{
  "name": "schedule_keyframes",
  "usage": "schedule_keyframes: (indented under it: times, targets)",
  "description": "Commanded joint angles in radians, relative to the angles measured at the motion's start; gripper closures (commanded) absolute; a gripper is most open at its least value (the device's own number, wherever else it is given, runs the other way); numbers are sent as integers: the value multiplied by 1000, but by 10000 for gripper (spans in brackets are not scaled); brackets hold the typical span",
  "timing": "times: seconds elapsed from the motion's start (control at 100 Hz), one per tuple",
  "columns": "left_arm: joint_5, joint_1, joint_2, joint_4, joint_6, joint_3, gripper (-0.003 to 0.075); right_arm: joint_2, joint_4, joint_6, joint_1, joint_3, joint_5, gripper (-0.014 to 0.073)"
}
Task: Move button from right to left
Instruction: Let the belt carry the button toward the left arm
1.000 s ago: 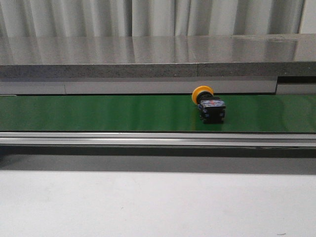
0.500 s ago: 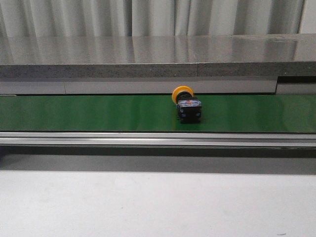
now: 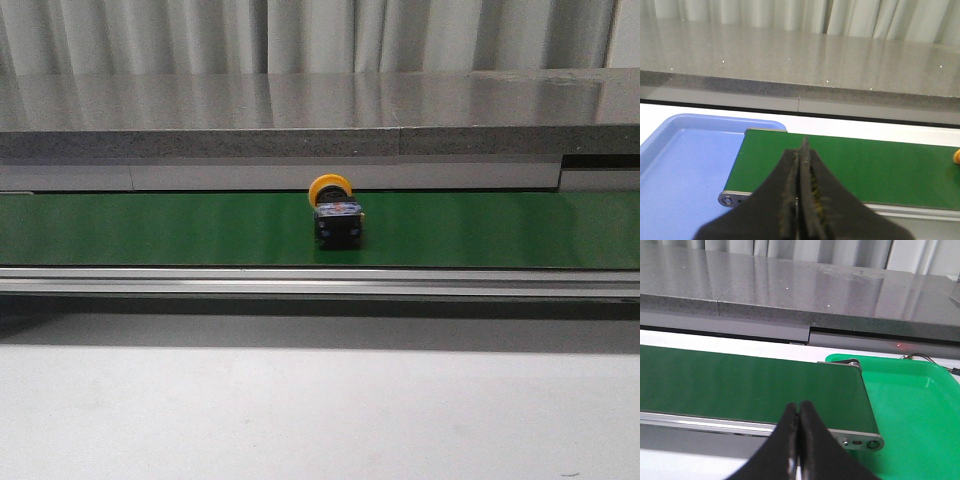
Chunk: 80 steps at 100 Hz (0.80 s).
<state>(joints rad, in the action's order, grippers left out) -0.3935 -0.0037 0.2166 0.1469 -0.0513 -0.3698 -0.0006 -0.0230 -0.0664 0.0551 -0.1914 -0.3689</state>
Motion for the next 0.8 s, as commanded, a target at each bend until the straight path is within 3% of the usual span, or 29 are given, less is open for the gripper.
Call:
schedule_keyframes:
  times: [0.0, 0.1, 0.17, 0.24, 0.37, 0.44, 0.64, 0.79]
  targets:
    - [14, -2, 105, 14, 1, -106, 739, 10, 11, -2, 2, -24, 83, 654]
    - [-52, -2, 215, 14, 1, -198, 725, 10, 11, -2, 2, -24, 83, 654]
    - [-93, -2, 290, 14, 1, -259, 654, 10, 11, -2, 2, -24, 83, 654]
    - [-120, -2, 360, 14, 0, -309, 525, 10, 11, -2, 2, -24, 83, 654]
    - [-130, -2, 469, 14, 0, -375, 202, 10, 11, -2, 2, -24, 83, 654]
    - [-137, -2, 531, 14, -1, -408, 101, 10, 11, -2, 2, -24, 83, 654]
    - [-182, -14, 709, 44, -26, -512, 115, 10, 11, -2, 2, -24, 83, 654]
    - [-226, -93, 853, 50, -26, -614, 115, 10, 11, -2, 2, -24, 83, 654]
